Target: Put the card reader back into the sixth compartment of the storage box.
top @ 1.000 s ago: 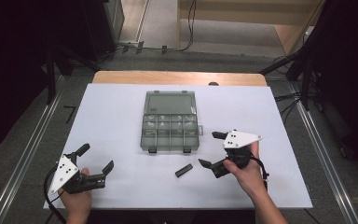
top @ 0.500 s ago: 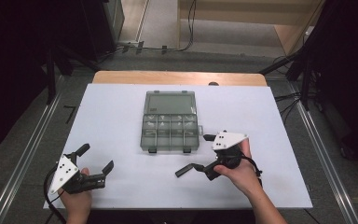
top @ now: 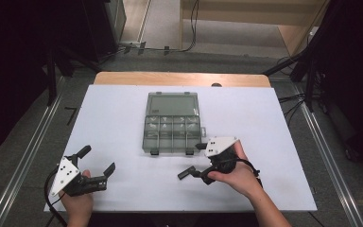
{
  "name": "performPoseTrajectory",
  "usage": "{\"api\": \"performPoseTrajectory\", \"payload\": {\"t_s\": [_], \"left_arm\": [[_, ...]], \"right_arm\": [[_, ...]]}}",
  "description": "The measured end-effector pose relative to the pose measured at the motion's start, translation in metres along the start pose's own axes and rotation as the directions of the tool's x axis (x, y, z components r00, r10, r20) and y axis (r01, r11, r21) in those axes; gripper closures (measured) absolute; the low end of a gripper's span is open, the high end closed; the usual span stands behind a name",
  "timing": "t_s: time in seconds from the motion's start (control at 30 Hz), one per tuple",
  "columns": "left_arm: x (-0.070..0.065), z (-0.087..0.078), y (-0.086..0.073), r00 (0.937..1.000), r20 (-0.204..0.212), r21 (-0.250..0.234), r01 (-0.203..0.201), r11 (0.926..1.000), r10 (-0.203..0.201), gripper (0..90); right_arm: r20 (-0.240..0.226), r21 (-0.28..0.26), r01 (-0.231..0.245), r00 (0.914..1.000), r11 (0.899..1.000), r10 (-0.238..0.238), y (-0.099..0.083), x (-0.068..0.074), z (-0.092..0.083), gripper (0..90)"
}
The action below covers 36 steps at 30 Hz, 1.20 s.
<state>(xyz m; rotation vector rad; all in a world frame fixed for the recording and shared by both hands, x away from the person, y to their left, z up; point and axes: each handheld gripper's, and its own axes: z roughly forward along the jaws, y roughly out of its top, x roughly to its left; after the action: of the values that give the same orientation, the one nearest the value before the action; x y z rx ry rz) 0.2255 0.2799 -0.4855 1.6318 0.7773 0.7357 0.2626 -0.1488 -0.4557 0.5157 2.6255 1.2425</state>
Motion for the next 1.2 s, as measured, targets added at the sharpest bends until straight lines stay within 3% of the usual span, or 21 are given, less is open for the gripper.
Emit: {"api": "performPoseTrajectory", "payload": {"t_s": [0.13, 0.2, 0.23, 0.3, 0.33, 0.43, 0.63, 0.93, 1.2], "left_arm": [[0.000, 0.000, 0.000, 1.0000, 0.001, 0.000, 0.002, 1.0000, -0.002, 0.0], [0.000, 0.000, 0.000, 1.0000, 0.001, 0.000, 0.002, 1.0000, -0.002, 0.0], [0.000, 0.000, 0.000, 1.0000, 0.001, 0.000, 0.002, 1.0000, -0.002, 0.0], [0.000, 0.000, 0.000, 1.0000, 0.002, 0.000, 0.002, 1.0000, -0.002, 0.0], [0.000, 0.000, 0.000, 1.0000, 0.002, 0.000, 0.002, 1.0000, -0.002, 0.0], [0.000, 0.000, 0.000, 1.0000, 0.002, 0.000, 0.002, 1.0000, -0.002, 0.0], [0.000, 0.000, 0.000, 1.0000, 0.001, 0.001, 0.002, 1.0000, -0.002, 0.0], [0.000, 0.000, 0.000, 1.0000, 0.002, 0.000, 0.003, 1.0000, -0.003, 0.0], [0.000, 0.000, 0.000, 1.0000, 0.001, 0.000, 0.002, 1.0000, -0.002, 0.0]], "right_arm": [[-0.011, 0.016, 0.000, 0.9999, 1.000, 0.000, 0.001, 0.000, 0.006, 12.6], [-0.020, 0.026, -0.005, 0.9998, 1.000, 0.005, 0.001, -0.001, 0.010, 21.8], [-0.020, 0.026, -0.005, 0.9998, 1.000, 0.005, 0.001, -0.001, 0.010, 21.8], [-0.009, 0.040, -0.025, 0.9996, 0.999, 0.026, 0.000, -0.002, 0.014, 39.5], [-0.009, 0.040, -0.025, 0.9996, 0.999, 0.026, 0.000, -0.002, 0.014, 39.5], [0.001, 0.064, -0.031, 0.9995, 0.997, 0.031, -0.004, -0.004, 0.020, 64.7], [0.012, 0.131, -0.047, 0.9989, 0.990, 0.046, -0.010, -0.008, 0.032, 86.3], [0.032, 0.194, -0.086, 0.9962, 0.977, 0.081, -0.019, -0.013, 0.048, 87.7], [0.012, 0.196, -0.101, 0.9949, 0.975, 0.100, -0.024, -0.013, 0.046, 87.7]]}}
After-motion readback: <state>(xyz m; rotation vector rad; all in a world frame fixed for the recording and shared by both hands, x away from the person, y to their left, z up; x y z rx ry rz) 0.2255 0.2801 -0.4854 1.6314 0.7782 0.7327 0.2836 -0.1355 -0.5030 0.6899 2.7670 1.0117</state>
